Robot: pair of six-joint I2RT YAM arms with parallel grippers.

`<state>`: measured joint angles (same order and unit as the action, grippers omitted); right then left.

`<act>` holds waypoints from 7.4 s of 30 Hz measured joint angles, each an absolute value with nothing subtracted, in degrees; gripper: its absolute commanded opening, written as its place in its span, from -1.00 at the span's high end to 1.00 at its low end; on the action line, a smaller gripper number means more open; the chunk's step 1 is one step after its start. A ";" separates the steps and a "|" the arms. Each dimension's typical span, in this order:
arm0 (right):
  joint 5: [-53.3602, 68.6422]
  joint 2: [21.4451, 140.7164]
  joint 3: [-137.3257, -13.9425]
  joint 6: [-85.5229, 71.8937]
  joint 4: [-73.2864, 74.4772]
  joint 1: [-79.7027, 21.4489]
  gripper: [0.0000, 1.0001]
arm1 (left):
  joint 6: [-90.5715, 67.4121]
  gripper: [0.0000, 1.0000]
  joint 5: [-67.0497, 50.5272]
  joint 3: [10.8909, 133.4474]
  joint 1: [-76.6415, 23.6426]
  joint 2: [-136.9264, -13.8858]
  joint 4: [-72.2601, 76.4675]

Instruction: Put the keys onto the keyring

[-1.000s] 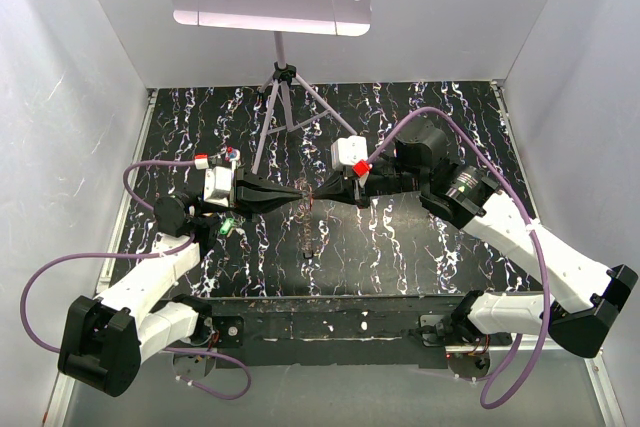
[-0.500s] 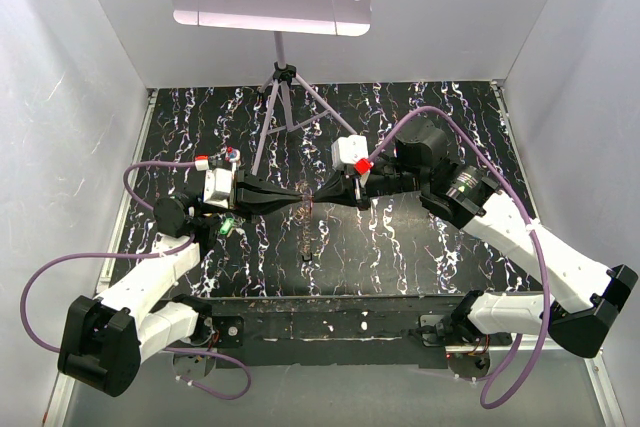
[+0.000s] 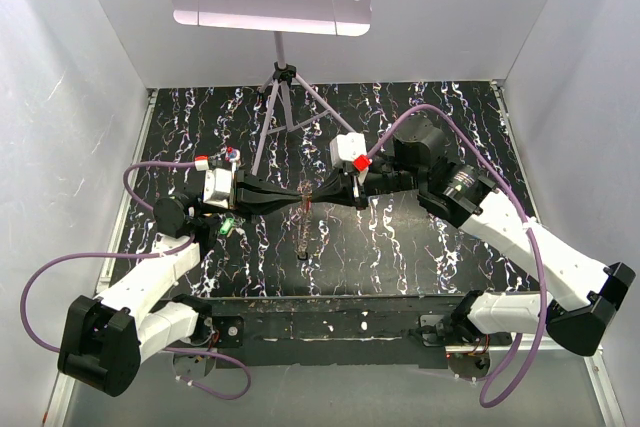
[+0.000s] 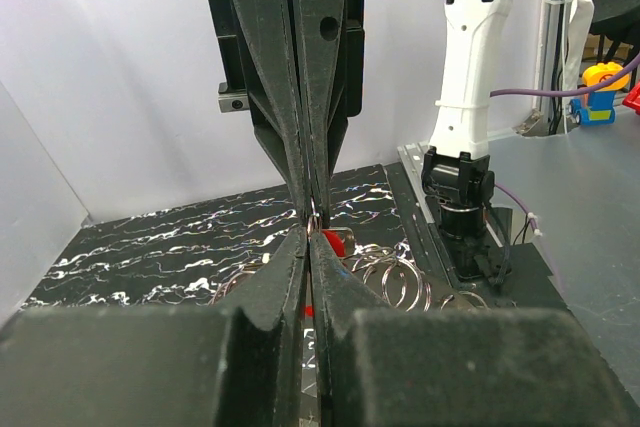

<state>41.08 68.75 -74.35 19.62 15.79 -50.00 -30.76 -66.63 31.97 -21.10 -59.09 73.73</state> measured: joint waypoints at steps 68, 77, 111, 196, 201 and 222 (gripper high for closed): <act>36.25 75.37 -82.76 18.17 32.32 -49.91 0.97 | -16.95 1.00 -71.92 39.40 -21.61 -59.02 38.76; 36.64 75.50 -82.83 17.69 33.01 -49.56 0.97 | -16.01 1.00 -71.99 39.53 -21.98 -59.02 36.99; 33.45 76.14 -83.59 14.87 33.80 -49.45 0.97 | -14.26 1.00 -68.95 40.27 -22.26 -59.02 31.81; 28.25 72.77 -79.66 29.17 29.50 -51.53 0.97 | -26.55 1.00 -64.62 41.32 -21.85 -60.66 39.40; 27.27 72.66 -78.50 27.68 27.49 -51.53 0.97 | -30.00 1.00 -61.89 38.89 -21.80 -60.66 44.27; 36.64 67.81 -77.41 18.81 24.93 -46.63 -0.03 | -40.75 1.00 -53.74 30.74 -21.80 -61.52 65.98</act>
<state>36.64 67.81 -77.41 18.81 24.93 -46.63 -40.75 -53.74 30.74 -21.80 -61.52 65.98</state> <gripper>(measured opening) 0.520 0.013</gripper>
